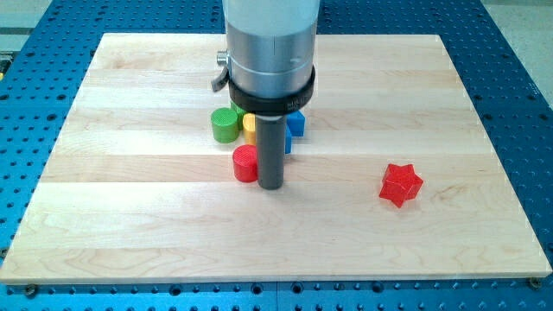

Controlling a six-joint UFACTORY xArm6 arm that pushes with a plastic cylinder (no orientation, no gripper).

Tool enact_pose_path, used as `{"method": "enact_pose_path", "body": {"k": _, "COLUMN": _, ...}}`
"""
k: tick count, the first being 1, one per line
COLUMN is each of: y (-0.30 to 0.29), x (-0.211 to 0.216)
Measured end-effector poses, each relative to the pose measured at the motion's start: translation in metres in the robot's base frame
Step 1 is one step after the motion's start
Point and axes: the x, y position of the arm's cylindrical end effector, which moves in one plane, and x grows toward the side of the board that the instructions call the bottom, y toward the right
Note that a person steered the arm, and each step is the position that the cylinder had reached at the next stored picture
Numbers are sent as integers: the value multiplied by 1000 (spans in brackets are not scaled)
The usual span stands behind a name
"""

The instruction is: Move the red circle closer to the blue cube

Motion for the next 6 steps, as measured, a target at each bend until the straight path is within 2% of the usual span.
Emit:
{"method": "enact_pose_path", "body": {"k": 2, "y": -38, "x": 19}}
{"method": "enact_pose_path", "body": {"k": 3, "y": -53, "x": 15}}
{"method": "enact_pose_path", "body": {"k": 6, "y": -23, "x": -5}}
